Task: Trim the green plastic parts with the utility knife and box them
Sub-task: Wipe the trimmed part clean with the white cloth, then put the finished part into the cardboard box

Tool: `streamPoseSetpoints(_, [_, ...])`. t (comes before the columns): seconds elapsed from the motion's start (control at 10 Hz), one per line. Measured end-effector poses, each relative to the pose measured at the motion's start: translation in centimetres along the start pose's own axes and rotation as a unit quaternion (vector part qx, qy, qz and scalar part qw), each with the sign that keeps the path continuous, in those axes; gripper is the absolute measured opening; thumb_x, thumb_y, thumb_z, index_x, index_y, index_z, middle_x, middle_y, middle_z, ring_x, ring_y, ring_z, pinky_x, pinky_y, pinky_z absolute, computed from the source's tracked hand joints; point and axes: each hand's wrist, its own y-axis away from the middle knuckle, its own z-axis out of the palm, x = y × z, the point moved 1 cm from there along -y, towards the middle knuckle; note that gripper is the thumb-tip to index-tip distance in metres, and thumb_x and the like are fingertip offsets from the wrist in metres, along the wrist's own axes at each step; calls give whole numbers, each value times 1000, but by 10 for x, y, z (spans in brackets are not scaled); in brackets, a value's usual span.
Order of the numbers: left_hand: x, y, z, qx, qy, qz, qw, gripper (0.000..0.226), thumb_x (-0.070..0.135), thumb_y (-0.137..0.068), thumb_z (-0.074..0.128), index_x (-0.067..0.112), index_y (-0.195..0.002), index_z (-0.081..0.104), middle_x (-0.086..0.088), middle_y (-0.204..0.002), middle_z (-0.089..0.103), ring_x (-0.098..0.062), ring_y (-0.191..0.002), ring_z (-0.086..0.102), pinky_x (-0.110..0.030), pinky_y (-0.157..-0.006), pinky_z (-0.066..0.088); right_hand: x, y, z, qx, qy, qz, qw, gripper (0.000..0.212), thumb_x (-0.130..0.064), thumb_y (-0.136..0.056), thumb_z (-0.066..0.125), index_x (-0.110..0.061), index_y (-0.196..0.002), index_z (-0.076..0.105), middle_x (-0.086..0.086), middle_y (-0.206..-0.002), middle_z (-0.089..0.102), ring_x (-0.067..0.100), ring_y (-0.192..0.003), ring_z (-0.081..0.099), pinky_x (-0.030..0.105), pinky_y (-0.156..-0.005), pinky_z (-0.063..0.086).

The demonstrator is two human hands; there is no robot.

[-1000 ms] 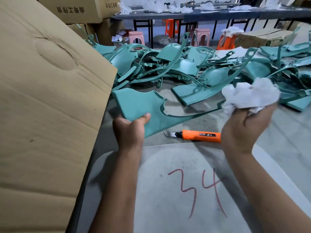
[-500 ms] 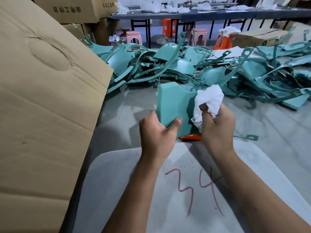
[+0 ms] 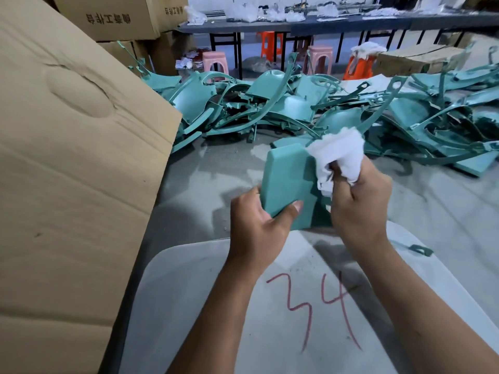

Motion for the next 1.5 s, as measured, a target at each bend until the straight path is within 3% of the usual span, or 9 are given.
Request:
streamPoseSetpoints(0.2, [0, 0, 10, -29, -3, 44, 999, 18, 31, -77, 78, 15, -86, 74, 5, -77, 74, -14, -70, 71, -40, -53, 57, 12, 1, 1, 120, -144, 255, 949, 28, -12, -92, 43, -21, -65, 46, -2, -64, 49, 18, -62, 40, 42, -57, 34])
streamPoseSetpoints(0.4, [4, -7, 3, 12, -8, 145, 989, 30, 16, -89, 74, 45, -95, 71, 17, -85, 70, -8, -80, 68, -24, -63, 53, -3, -2, -11, 188, -145, 71, 969, 28, -16, -96, 54, 1, -119, 56, 6, -108, 64, 19, -110, 63, 39, -102, 48])
streamPoseSetpoints(0.5, [18, -5, 22, 68, -101, 225, 967, 38, -15, -86, 57, 15, -97, 77, 0, -87, 76, -4, -78, 72, -23, -67, 57, -22, 8, -1, 14, -195, 44, 980, 43, -63, -86, 74, -29, -111, 71, 1, -111, 63, 6, -117, 64, 45, -115, 37])
streamPoseSetpoints(0.6, [21, 2, 35, 224, -82, 116, 964, 21, 5, -91, 53, 3, -101, 71, -5, -67, 74, -1, -59, 70, -13, -56, 55, -46, 14, 8, -34, -105, -184, 977, 34, -34, -101, 66, -9, -123, 67, 8, -131, 63, 29, -131, 56, 54, -111, 39])
streamPoseSetpoints(0.7, [-13, -14, -5, 114, -48, 124, 984, 29, 26, -81, 70, 8, -104, 73, 3, -83, 72, -13, -79, 69, -32, -70, 57, -41, 8, 10, -75, -100, -219, 968, 36, 0, -86, 72, 3, -122, 68, 18, -132, 63, 36, -131, 54, 51, -110, 42])
streamPoseSetpoints(0.9, [-15, -24, -23, 193, 9, 148, 970, 21, 5, -96, 64, 24, -100, 75, 9, -78, 65, -13, -77, 65, -18, -72, 48, -4, 3, 0, -11, 86, -62, 994, 20, 1, -90, 54, 6, -105, 67, 18, -102, 65, 38, -94, 60, 35, -80, 45])
streamPoseSetpoints(1.2, [-14, -25, -40, 258, -134, 150, 945, 47, -22, -74, 61, 8, -106, 79, -5, -100, 73, -28, -90, 62, -44, -78, 50, 20, -8, -15, -99, 347, 189, 913, 86, -52, -88, 68, -21, -159, 30, 18, -162, 19, 38, -154, 11, 57, -123, 9])
streamPoseSetpoints(1.3, [-7, -20, -37, 271, -215, 159, 925, 29, -20, -71, 62, 3, -85, 69, -11, -88, 62, -33, -82, 51, -35, -69, 31, -13, 5, -1, -94, 71, 79, 990, 52, -50, -102, 43, -17, -141, 55, 7, -140, 51, 23, -135, 48, 48, -112, 39])
streamPoseSetpoints(1.5, [3, -14, -21, 201, -296, 264, 896, 38, -22, -72, 65, 9, -68, 44, -10, -72, 46, -27, -73, 38, -37, -63, 25, -37, 20, 15, -228, -416, 365, 801, 70, -68, -93, 48, -4, -113, 68, 18, -74, 64, 32, -59, 59, 29, -46, 46])
